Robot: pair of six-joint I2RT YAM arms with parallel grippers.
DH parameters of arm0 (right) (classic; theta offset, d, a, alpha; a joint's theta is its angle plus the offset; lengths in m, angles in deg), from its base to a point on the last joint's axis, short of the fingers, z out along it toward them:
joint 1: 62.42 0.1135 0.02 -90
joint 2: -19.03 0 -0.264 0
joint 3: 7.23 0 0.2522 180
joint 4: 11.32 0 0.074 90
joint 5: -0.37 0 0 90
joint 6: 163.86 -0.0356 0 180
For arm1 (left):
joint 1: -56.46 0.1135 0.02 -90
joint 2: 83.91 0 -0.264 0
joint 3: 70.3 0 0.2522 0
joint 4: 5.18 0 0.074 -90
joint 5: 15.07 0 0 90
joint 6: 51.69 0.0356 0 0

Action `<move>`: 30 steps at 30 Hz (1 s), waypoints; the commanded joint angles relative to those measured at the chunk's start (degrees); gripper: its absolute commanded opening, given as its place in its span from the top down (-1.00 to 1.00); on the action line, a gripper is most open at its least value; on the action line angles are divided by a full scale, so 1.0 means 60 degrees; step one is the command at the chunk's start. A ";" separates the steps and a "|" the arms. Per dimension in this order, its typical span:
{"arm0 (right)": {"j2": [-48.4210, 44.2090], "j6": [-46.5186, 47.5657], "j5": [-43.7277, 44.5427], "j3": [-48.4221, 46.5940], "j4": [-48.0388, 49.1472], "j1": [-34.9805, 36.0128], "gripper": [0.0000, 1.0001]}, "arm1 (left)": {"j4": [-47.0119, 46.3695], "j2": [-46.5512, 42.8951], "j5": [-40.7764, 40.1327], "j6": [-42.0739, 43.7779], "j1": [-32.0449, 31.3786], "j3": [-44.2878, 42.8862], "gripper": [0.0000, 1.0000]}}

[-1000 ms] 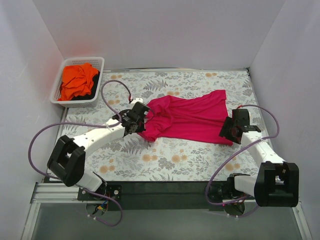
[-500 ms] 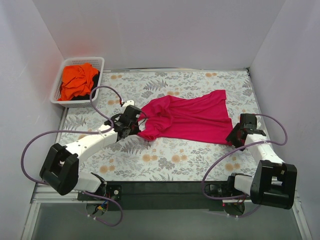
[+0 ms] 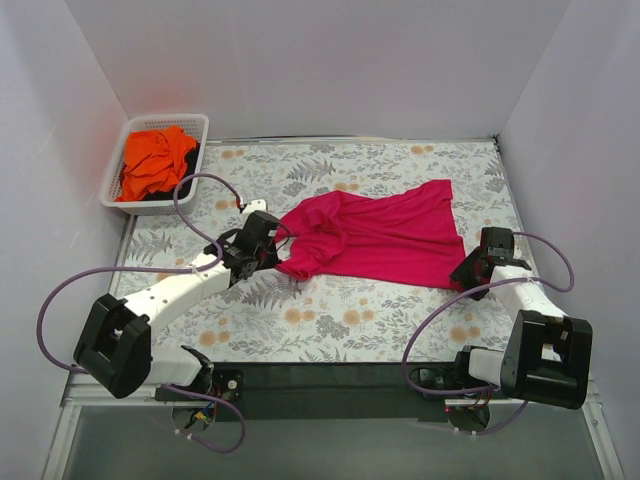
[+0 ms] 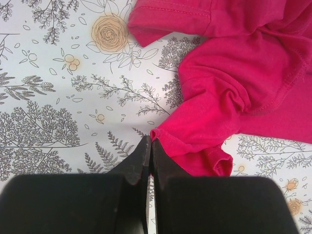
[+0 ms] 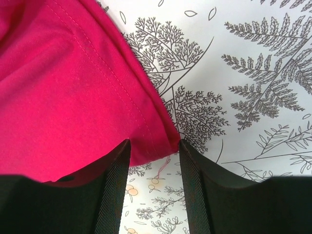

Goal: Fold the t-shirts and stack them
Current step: Flatten the tshirt out

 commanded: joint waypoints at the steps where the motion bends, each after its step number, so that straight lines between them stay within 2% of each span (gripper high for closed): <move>1: 0.0309 -0.0370 -0.0055 0.0222 0.0216 -0.0042 0.13 | -0.0200 -0.0481 -0.0117 -0.0091 0.0059 0.0146 1.00; 4: 0.0412 -0.0414 -0.0069 0.0354 0.0319 -0.0100 0.20 | -0.0200 -0.0539 -0.0190 -0.0120 0.0059 0.0175 1.00; 7: 0.0397 -0.0444 -0.0216 0.0398 0.0363 -0.0100 0.40 | -0.0214 -0.0583 -0.0293 -0.0179 0.0088 0.0175 1.00; 11: 0.0324 -0.0298 -0.0157 0.0179 0.0407 -0.0115 0.94 | -0.0448 -0.0715 -0.0425 -0.0369 0.0292 0.0234 1.00; 16: -0.0086 0.0214 0.0179 -0.1093 0.0232 -0.0130 0.97 | -0.0785 -0.0569 0.0277 -0.0545 0.1755 -0.0321 1.00; 17: -0.0130 0.0520 0.0368 -0.1923 0.0173 -0.0144 0.97 | -0.0844 -0.0467 0.0438 -0.0531 0.2266 -0.0816 1.00; 19: -0.0043 0.0829 0.0472 -0.2936 -0.0148 -0.0173 0.97 | -0.0815 -0.0015 0.0731 -0.0385 0.2679 -0.1534 1.00; 22: 0.0294 0.1386 0.0589 -0.5221 -0.0776 -0.0188 0.97 | -0.0421 0.0558 0.0936 -0.0355 0.3280 -0.3438 1.00; 23: 0.0469 0.1503 0.0532 -0.5764 -0.0881 -0.0174 0.97 | -0.0173 0.0922 0.1010 -0.0398 0.3572 -0.4530 1.00; 24: 0.0557 0.1722 0.0444 -0.6944 -0.0983 -0.0174 0.97 | -0.0040 0.1071 0.1039 -0.0471 0.3734 -0.5063 1.00; 26: 0.0820 0.1914 0.0109 -0.8077 -0.1204 -0.0188 0.97 | 0.0340 0.1494 0.1229 -0.0720 0.4143 -0.6249 1.00; 27: 0.0880 0.2074 -0.0053 -0.9055 -0.1291 -0.0203 0.97 | 0.0473 0.1627 0.1274 -0.0779 0.4233 -0.7357 1.00; 29: 0.1026 0.2178 -0.0433 -0.9998 -0.1321 -0.0203 0.97 | 0.0911 0.1847 0.1259 -0.0867 0.4408 -0.8579 1.00; 30: 0.1027 0.2222 -0.0566 -1.0350 -0.1307 -0.0203 0.97 | 0.1044 0.2023 0.1274 -0.0911 0.4424 -0.9629 1.00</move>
